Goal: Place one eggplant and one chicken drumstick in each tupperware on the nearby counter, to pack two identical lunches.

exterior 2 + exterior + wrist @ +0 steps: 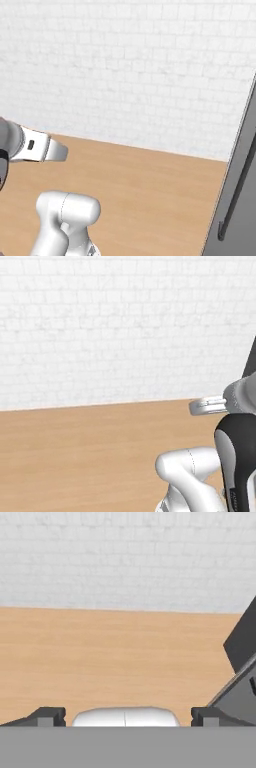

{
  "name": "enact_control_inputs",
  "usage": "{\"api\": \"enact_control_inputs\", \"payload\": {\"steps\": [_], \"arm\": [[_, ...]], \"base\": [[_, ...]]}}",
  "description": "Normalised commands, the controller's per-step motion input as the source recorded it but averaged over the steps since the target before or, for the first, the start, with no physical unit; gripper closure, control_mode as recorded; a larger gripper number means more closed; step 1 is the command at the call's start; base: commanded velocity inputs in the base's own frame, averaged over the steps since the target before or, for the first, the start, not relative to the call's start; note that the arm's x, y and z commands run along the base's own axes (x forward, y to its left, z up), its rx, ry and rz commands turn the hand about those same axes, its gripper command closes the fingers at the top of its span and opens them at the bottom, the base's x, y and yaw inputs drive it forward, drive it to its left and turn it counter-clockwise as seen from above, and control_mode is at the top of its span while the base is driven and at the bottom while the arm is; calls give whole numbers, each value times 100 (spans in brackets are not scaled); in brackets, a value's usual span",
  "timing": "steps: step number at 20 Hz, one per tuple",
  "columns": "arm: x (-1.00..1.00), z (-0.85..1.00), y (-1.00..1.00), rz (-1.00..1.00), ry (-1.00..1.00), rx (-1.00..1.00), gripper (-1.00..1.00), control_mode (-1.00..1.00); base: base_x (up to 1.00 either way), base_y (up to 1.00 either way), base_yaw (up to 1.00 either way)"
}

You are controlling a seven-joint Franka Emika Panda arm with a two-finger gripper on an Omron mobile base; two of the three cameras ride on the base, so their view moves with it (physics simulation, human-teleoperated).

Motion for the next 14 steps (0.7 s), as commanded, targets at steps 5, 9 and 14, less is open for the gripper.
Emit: {"api": "enact_control_inputs", "payload": {"steps": [5, 9, 14], "arm": [[0, 0, 0, 0, 0, 0, -100, 100], [0, 0, 0, 0, 0, 0, -100, 100], [0, 0, 0, 0, 0, 0, -100, 100]], "base": [[100, 77, -7], [100, 75, -12], [100, 80, -43]]}}
